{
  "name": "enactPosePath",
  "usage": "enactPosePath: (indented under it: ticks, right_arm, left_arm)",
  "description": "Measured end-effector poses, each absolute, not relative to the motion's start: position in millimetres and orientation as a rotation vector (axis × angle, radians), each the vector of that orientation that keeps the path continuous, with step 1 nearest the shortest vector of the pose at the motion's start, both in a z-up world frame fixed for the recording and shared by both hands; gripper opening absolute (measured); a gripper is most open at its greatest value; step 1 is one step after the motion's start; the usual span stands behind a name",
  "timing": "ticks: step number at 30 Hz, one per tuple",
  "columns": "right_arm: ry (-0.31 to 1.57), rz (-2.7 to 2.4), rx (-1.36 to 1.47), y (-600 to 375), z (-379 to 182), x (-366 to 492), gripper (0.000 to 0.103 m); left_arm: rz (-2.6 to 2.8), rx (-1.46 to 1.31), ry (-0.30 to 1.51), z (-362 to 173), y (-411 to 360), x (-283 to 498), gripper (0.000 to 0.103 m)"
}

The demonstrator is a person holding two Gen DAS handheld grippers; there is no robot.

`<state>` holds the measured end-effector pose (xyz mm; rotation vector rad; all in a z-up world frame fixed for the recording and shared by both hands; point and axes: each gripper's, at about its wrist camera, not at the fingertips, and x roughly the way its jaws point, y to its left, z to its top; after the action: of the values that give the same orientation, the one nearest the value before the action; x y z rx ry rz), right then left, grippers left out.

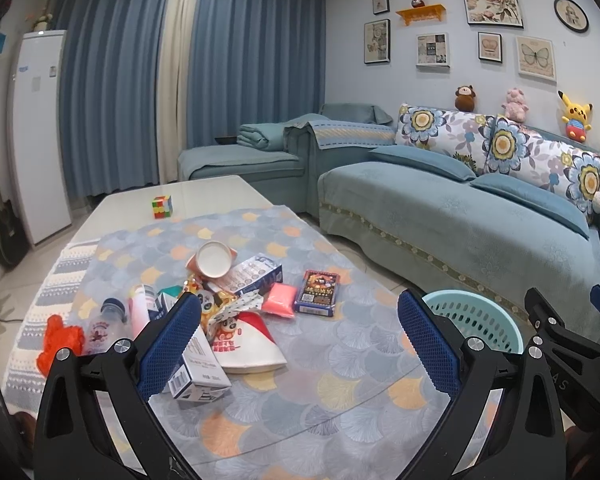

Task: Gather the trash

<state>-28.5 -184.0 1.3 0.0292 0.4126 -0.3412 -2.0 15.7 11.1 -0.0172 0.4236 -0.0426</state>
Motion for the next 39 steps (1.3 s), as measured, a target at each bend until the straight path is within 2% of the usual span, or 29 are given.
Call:
enactPosePath:
  ticks: [39]
  right_arm:
    - [0.436,-0.344,0.022,-184.6,0.0,-25.7,0.095]
  left_arm:
    - [-0.046,-0.016,0.419,10.8,13.6,-1.4,0.096]
